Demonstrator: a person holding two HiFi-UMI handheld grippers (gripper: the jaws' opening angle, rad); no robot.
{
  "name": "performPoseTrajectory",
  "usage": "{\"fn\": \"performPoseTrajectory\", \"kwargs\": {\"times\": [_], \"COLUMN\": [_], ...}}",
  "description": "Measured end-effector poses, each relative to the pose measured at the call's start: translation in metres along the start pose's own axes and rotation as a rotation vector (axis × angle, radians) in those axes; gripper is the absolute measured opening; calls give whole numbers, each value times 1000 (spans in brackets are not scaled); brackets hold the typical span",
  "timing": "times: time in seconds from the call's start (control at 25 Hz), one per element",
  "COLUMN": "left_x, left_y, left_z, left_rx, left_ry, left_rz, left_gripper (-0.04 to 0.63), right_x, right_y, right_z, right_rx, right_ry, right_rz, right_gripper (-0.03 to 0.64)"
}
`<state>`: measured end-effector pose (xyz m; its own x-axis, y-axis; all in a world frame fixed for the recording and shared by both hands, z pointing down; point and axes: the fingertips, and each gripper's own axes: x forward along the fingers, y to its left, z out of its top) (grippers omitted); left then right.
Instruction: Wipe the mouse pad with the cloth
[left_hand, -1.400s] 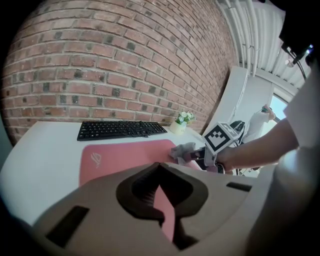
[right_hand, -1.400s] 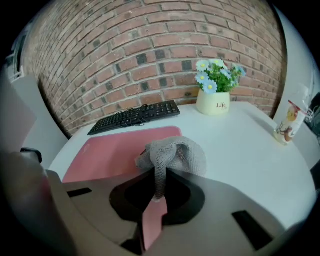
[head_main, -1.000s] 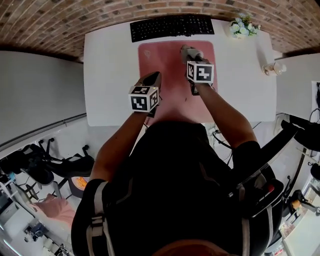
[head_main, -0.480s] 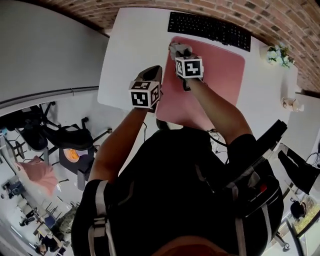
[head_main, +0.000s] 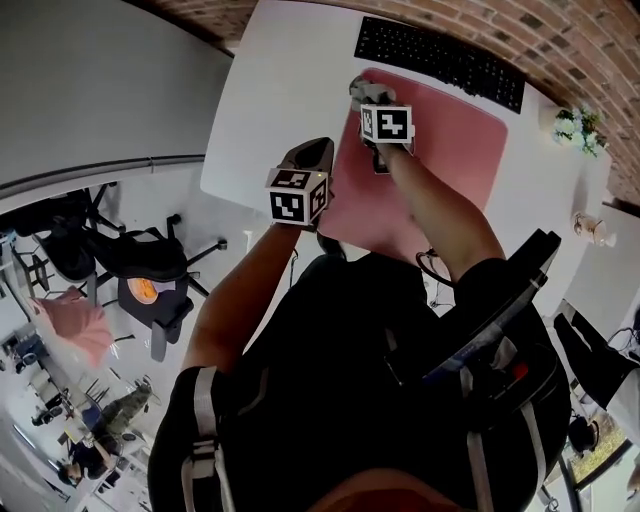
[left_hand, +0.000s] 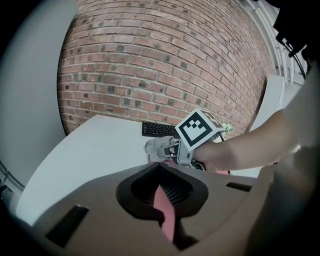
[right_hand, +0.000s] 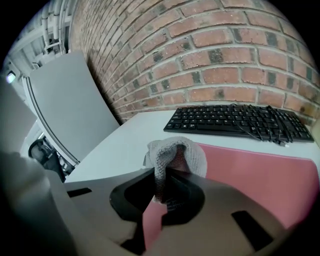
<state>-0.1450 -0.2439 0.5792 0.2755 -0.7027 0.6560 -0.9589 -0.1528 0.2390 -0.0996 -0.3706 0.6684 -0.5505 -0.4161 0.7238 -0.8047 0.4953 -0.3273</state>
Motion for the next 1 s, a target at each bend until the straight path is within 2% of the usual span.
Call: {"fn": "performPoseTrajectory", "kwargs": {"times": [0.76,1.0], "left_x": [36,52], "left_y": [-67,-88], "left_z": [4,10], "left_rx": [83,84], "left_ry": [34,39], "left_rz": [-126,-149], "left_gripper": [0,0], "right_x": [-44,-63], "right_y": [-90,-121], "right_z": [-20,-30], "right_rx": [117,166], "right_ry": [-39,-54], "right_rz": [-112,-149], "right_gripper": [31,31]}}
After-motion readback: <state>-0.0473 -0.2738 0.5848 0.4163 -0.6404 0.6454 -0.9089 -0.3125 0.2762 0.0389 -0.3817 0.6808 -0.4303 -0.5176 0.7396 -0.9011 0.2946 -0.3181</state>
